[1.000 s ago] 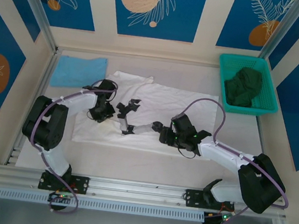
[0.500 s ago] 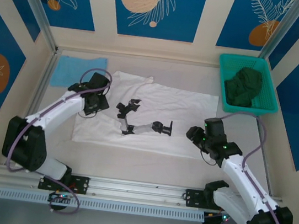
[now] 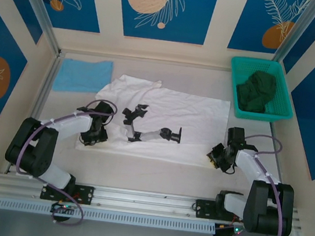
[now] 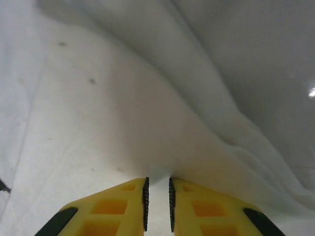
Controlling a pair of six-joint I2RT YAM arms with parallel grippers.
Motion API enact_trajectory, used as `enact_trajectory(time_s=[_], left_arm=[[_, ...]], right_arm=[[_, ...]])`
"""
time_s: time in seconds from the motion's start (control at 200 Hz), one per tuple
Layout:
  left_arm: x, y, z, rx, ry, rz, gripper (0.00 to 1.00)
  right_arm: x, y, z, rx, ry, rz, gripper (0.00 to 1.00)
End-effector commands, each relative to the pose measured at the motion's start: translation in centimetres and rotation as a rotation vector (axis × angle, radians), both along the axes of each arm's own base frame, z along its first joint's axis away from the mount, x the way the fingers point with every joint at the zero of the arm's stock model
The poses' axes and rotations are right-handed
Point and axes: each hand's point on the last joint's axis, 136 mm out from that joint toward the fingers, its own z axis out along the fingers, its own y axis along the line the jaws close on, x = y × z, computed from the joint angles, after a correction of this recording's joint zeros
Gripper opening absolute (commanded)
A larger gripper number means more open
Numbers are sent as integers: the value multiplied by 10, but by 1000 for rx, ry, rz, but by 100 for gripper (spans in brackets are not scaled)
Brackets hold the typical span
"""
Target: Fold and stack the t-shirts
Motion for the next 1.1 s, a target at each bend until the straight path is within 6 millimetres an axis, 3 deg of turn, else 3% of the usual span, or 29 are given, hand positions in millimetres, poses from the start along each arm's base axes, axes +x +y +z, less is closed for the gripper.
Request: enact_trajectory(time_s=[0.0, 0.365, 0.715, 0.82, 0.955, 1.095], left_arm=[[-22, 15, -14, 58, 67, 26, 46], [-61, 8, -15, -13, 82, 63, 47], [-97, -13, -16, -105, 66, 137, 47], [-97, -12, 1, -123, 15, 149, 50], [-77, 2, 49, -67, -125, 119, 63], [-40, 12, 93, -31, -223, 79, 73]], right_arm=[[-19, -5, -8, 16, 121, -95, 21], [-57, -49, -9, -68, 248, -397, 23], [-61, -83, -2, -105, 228, -568, 32], [-60, -92, 6, -115, 215, -608, 33], [-42, -91, 28, -114, 64, -572, 36], [5, -57, 62, -61, -235, -297, 49]])
